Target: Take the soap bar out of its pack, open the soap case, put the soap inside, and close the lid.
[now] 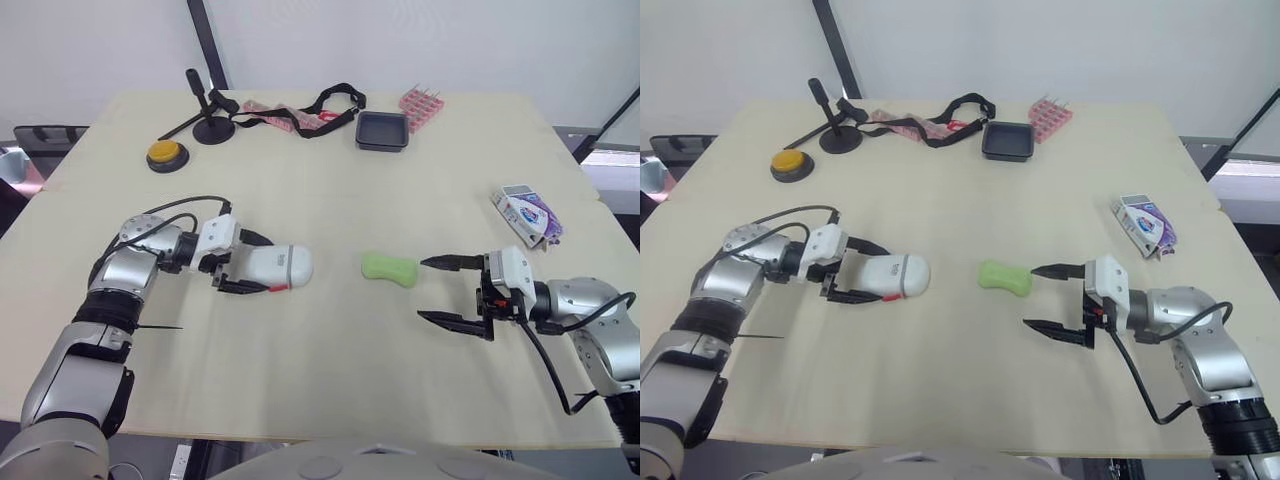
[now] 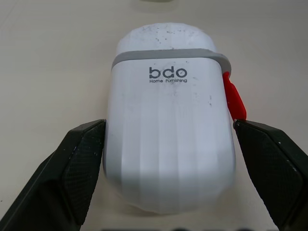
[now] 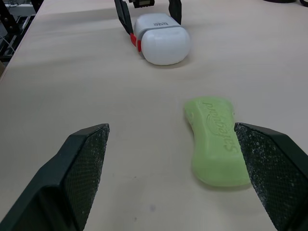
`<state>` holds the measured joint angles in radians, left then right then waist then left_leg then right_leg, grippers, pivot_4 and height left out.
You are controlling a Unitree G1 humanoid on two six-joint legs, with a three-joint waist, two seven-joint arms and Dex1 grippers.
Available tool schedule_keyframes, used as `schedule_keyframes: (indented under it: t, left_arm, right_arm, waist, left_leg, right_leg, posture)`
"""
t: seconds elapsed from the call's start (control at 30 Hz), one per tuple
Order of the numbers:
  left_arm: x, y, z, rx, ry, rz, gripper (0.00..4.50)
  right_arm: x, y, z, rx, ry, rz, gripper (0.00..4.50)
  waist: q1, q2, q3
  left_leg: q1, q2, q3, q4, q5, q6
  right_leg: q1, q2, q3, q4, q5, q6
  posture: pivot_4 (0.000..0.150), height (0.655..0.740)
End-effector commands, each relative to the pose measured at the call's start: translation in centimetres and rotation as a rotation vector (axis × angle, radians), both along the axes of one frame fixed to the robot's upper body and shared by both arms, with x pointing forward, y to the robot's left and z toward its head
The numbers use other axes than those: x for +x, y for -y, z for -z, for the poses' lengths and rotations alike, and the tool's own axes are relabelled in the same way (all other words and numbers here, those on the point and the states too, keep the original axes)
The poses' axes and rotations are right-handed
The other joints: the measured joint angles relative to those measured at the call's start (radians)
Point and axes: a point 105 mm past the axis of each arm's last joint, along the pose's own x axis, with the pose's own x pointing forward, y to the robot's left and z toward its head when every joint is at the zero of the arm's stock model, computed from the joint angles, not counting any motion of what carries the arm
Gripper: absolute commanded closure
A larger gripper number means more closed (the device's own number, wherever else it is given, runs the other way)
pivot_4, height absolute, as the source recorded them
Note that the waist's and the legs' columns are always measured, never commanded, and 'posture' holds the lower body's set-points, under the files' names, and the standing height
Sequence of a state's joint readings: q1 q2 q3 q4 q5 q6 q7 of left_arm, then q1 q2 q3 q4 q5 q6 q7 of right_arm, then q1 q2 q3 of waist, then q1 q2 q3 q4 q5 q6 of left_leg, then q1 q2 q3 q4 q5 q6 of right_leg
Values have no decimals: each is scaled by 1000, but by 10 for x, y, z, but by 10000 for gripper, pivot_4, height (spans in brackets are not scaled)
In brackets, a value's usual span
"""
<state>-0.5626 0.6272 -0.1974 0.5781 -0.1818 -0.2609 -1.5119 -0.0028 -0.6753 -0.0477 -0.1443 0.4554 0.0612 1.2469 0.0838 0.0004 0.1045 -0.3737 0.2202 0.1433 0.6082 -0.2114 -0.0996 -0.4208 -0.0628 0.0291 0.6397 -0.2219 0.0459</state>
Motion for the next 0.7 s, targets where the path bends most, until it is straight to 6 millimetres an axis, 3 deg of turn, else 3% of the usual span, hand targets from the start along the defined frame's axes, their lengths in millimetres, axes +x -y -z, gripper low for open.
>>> schedule_keyframes:
  t: [0.03,0.7]
  left_arm:
    - [2,0,-3,5,37,2,0]
    - [6,1,2,3,45,-51,0]
  right_arm:
    - [-1,2,-9,-12,45,-4,218]
    - [0,1,-7,-8,32,-5,218]
  waist:
    - [0,0,0]
    - [-2,0,0]
  left_leg:
    - [0,0,0,0,0,0]
    - [0,0,0,0,0,0]
  right_leg:
    - [0,0,0,0,0,0]
    - [0,0,0,0,0,0]
  posture:
    - [1500,7400]
    - [1500,7400]
